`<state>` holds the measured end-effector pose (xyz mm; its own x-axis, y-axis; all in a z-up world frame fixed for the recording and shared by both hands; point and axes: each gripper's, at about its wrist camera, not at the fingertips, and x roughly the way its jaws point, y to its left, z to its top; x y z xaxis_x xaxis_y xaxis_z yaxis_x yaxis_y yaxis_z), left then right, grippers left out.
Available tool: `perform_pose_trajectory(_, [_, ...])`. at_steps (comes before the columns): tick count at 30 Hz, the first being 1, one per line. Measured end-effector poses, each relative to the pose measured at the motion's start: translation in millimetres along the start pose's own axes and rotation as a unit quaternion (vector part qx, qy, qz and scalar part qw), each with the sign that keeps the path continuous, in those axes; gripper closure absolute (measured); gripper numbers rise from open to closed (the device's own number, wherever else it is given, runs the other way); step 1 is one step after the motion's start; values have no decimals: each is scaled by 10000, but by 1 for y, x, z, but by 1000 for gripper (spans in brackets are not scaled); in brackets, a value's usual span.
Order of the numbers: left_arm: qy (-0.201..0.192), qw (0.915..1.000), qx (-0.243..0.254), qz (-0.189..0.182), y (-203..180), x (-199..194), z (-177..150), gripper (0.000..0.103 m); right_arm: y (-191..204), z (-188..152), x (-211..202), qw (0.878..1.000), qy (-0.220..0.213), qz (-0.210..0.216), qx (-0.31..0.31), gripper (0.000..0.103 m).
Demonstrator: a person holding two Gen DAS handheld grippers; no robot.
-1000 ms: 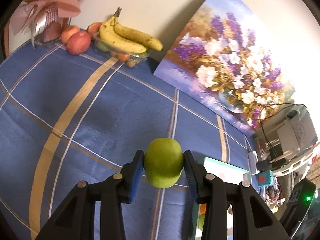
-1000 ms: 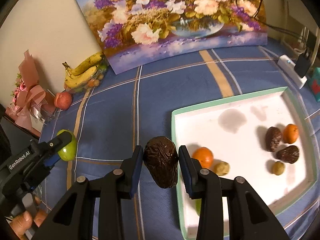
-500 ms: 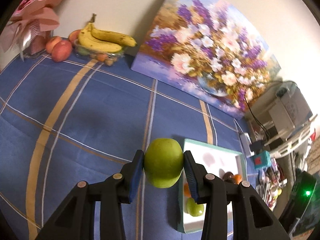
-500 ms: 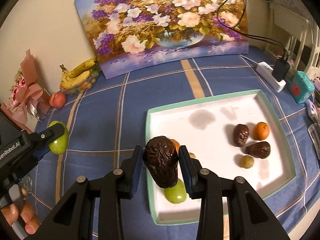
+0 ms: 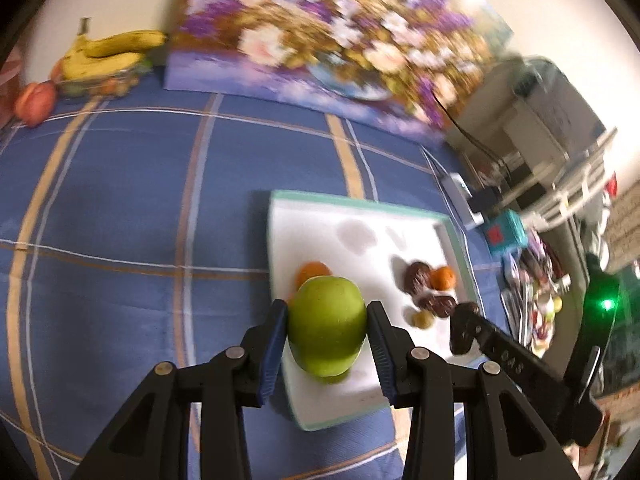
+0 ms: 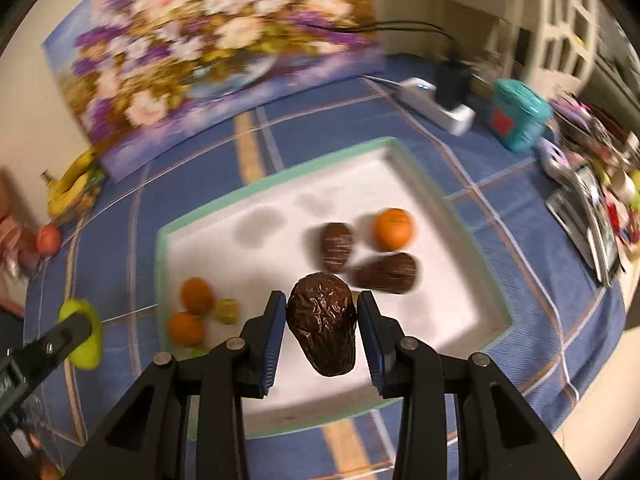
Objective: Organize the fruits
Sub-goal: 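Carry the green fruit and date over the white tray with both tools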
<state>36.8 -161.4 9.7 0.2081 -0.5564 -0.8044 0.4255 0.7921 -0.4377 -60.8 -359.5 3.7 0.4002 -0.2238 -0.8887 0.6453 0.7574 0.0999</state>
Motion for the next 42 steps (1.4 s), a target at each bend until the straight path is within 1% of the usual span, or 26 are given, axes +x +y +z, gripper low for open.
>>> perform_pose_trajectory(6, [329, 9985, 434, -98, -36, 23, -13, 60, -32, 1, -2, 9993, -37, -221, 301, 65])
perform_pose_trajectory(10, [485, 9968, 633, 7, -50, 38, -19, 60, -45, 0, -2, 9988, -6, -238, 420, 65])
perform_pose_trajectory(22, [743, 9937, 831, 143, -60, 77, -29, 60, -56, -5, 20, 9980, 305, -240, 494, 65])
perform_pose_trajectory(31, [824, 9912, 1009, 227, -66, 94, -31, 60, -58, -9, 32, 9972, 503, -234, 504, 65])
perform_pose_trajectory(37, [898, 9881, 1192, 364, -71, 104, -35, 60, -60, -12, 39, 9966, 595, -250, 522, 65])
perform_pose_trajectory(42, [968, 9869, 1212, 435, -69, 110, -37, 60, -60, -14, 43, 9962, 650, -250, 524, 65])
